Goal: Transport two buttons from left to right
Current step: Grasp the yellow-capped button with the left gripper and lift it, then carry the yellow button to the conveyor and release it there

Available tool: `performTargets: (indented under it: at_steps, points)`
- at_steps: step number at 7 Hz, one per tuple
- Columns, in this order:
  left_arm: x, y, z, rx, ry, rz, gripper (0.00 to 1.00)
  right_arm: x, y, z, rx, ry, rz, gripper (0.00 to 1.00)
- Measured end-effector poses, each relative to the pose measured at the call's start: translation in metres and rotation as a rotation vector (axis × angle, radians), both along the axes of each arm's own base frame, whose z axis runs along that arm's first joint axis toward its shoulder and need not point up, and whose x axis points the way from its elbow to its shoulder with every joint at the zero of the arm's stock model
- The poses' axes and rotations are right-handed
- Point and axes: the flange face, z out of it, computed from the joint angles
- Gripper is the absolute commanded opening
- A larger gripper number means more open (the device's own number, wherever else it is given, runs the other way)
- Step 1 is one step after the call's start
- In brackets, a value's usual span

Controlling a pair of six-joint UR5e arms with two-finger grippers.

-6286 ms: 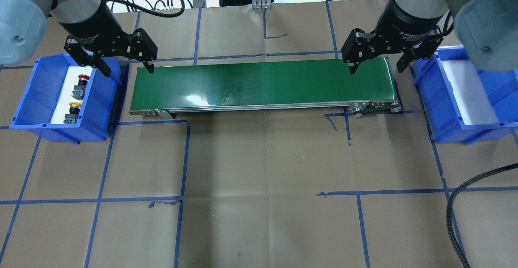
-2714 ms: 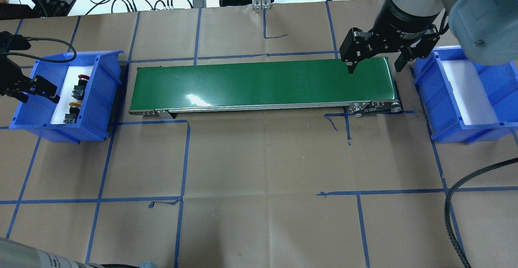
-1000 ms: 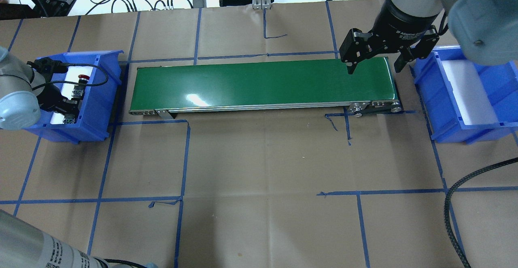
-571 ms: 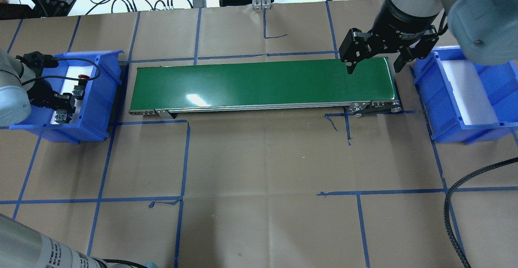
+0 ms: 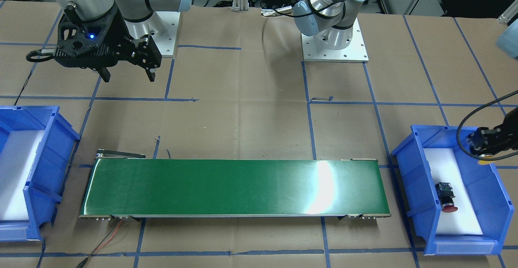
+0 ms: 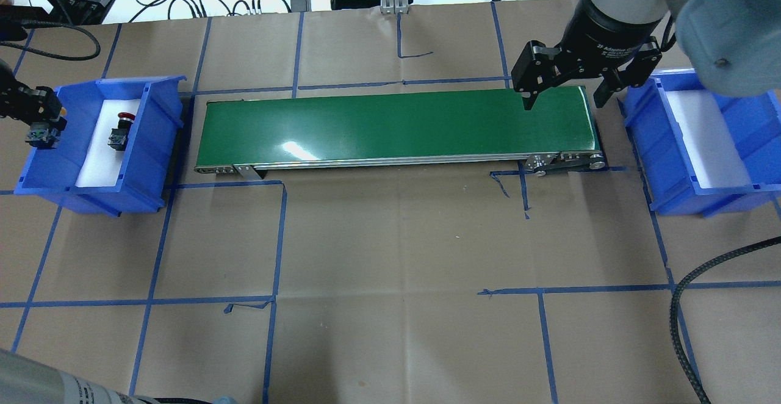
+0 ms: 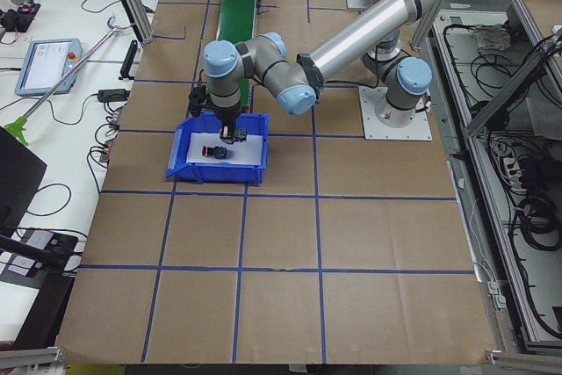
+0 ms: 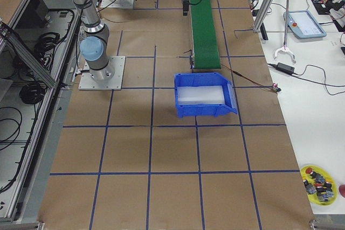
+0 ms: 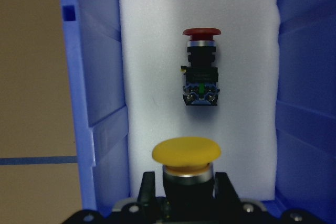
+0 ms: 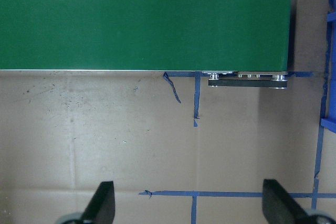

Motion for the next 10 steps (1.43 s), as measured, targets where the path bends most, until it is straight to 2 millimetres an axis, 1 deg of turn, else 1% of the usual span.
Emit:
performTargets:
  at_steps: [1,2,3,4,5,6,7,8,9,10]
  points:
    - [-0.009,-0.007,0.016,0.006,0.006,-0.003,0.13,0.000,0.000,0.000,-0.001,0.000,0.000,1.00]
    - [-0.034,-0.018,0.025,0.004,0.006,-0.022,0.13,0.000,0.000,0.000,-0.001,0.000,0.000,1.00]
    - [-0.074,-0.030,0.031,-0.002,0.003,-0.048,0.13,0.000,0.000,0.000,-0.001,0.000,-0.001,1.00]
    - [-0.118,-0.038,0.032,-0.006,0.001,-0.061,0.13,-0.001,0.000,0.000,-0.001,0.000,-0.001,1.00]
    - [-0.162,-0.043,0.029,-0.005,0.003,-0.039,0.13,-0.001,0.000,0.000,-0.001,0.000,-0.001,1.00]
    - [-0.203,-0.047,0.021,0.005,0.007,0.001,0.13,-0.001,0.000,0.000,-0.001,-0.001,-0.001,1.00]
    - [-0.237,-0.051,0.008,0.013,0.008,0.031,0.13,-0.001,0.000,0.000,-0.001,0.000,-0.002,1.00]
    - [-0.261,-0.057,-0.013,-0.007,0.005,0.045,0.14,-0.001,0.000,0.000,0.000,0.000,-0.001,1.00]
    - [-0.273,-0.063,-0.044,-0.046,0.001,0.060,0.14,-0.001,0.000,0.000,0.000,0.000,-0.001,1.00]
    - [-0.278,-0.064,-0.075,-0.075,-0.002,0.075,0.14,-0.001,0.000,0.000,0.000,0.000,-0.001,1.00]
